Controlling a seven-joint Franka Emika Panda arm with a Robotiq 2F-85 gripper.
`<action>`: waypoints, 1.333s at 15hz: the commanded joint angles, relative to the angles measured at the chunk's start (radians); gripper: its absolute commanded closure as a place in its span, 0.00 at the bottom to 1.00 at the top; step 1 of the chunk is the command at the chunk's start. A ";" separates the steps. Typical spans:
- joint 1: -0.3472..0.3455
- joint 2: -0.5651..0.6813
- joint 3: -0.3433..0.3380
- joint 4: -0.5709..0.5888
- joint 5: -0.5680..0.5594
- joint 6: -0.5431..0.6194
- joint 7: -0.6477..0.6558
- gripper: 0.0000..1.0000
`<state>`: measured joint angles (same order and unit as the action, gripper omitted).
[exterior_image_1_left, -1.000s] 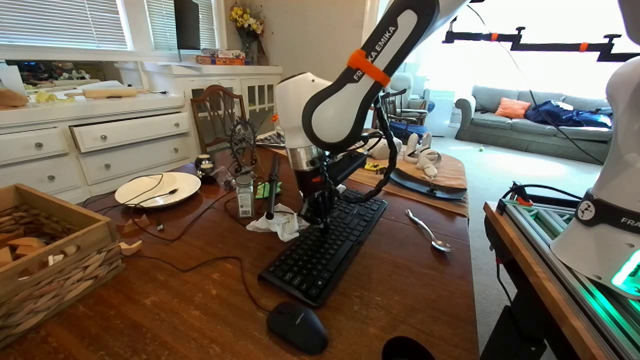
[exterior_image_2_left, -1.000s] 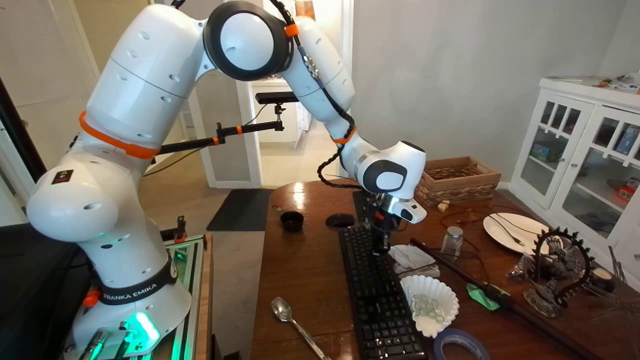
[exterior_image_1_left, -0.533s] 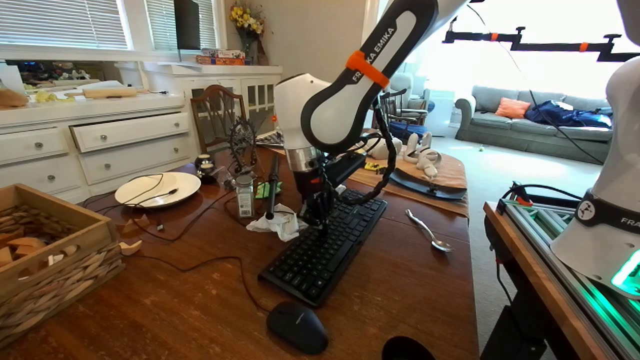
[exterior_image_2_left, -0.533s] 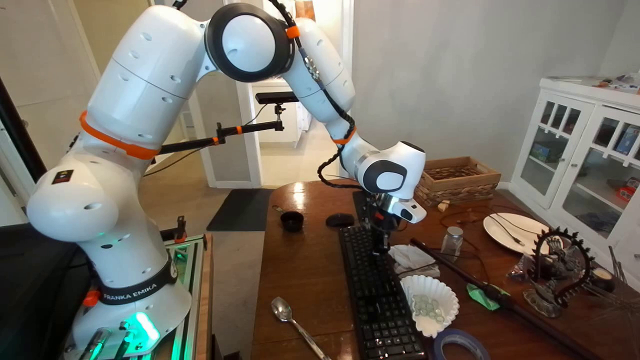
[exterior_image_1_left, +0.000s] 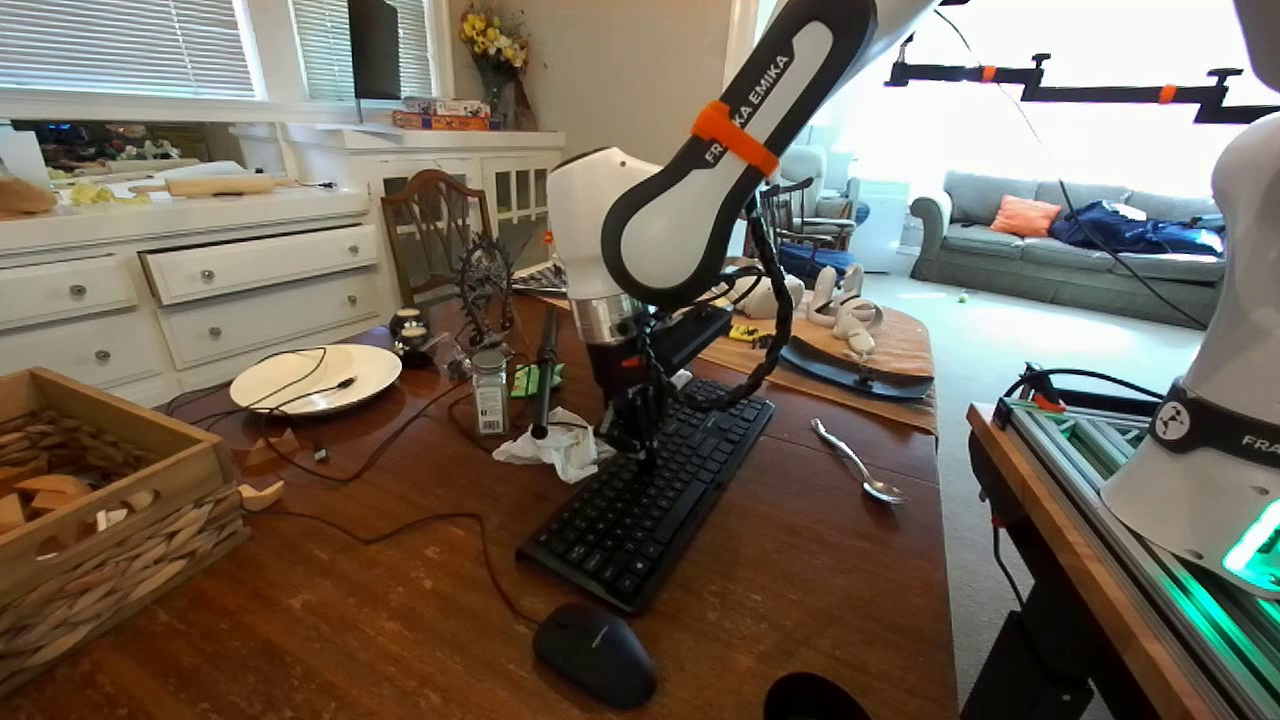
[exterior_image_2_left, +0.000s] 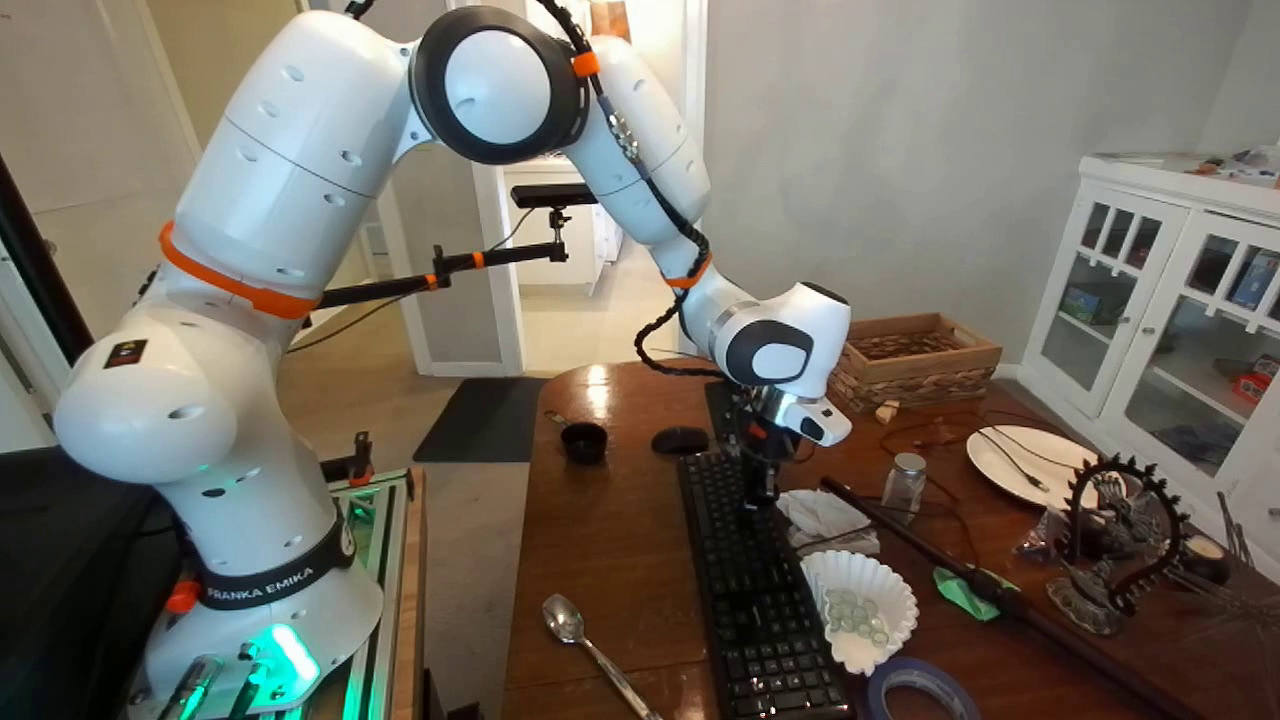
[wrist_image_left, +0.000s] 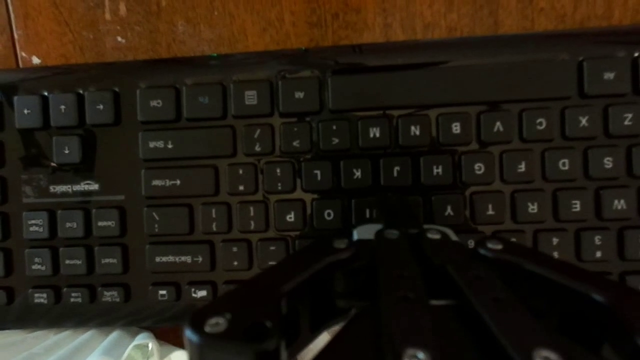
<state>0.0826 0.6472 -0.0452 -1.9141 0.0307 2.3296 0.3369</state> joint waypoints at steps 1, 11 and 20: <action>0.002 -0.006 0.000 -0.002 0.022 -0.026 0.016 1.00; 0.005 -0.009 -0.007 -0.005 0.022 -0.037 0.056 1.00; 0.001 -0.009 -0.006 -0.006 0.024 -0.045 0.063 1.00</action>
<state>0.0812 0.6459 -0.0505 -1.9145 0.0308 2.3099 0.3965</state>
